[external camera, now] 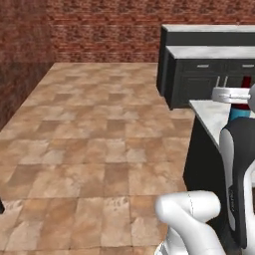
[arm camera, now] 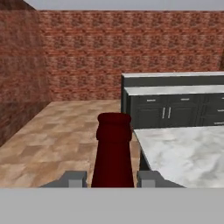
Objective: Get the candle and the beer from the cabinet and move them to the dining counter.
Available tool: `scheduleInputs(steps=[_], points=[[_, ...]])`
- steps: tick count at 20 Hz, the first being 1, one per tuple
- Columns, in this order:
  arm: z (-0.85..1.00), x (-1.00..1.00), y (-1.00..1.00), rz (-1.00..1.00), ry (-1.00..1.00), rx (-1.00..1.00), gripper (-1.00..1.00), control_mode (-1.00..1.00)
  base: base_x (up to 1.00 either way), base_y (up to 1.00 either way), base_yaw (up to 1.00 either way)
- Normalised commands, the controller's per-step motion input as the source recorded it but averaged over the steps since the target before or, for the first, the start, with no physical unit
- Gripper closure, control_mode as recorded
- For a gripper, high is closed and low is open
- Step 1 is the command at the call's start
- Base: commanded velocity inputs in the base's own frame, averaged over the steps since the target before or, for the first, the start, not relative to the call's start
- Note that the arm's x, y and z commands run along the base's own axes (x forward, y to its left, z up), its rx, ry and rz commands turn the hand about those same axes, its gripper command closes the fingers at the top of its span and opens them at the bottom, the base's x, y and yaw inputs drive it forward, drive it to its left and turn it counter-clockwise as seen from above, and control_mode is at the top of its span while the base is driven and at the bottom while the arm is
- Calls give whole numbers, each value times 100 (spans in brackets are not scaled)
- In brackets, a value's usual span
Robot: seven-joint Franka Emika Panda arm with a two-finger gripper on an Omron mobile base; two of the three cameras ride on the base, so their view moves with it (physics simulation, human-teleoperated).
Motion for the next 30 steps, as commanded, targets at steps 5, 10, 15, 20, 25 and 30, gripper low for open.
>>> scheduleInputs(steps=[5, 10, 15, 20, 25, 30], points=[[0, 0, 0, 0, 0, 0, 100, 100, 100, 0, -30], [0, 0, 0, 0, 0, 0, 100, 100, 100, -4, -31], [0, 0, 0, 0, 0, 0, 100, 100, 99, -13, -34], [0, 0, 0, 0, 0, 0, 100, 100, 100, -8, -33], [0, 0, 0, 0, 0, 0, 100, 100, 89, 29, -8], [0, 0, 0, 0, 0, 0, 100, 100, 72, 89, 2]])
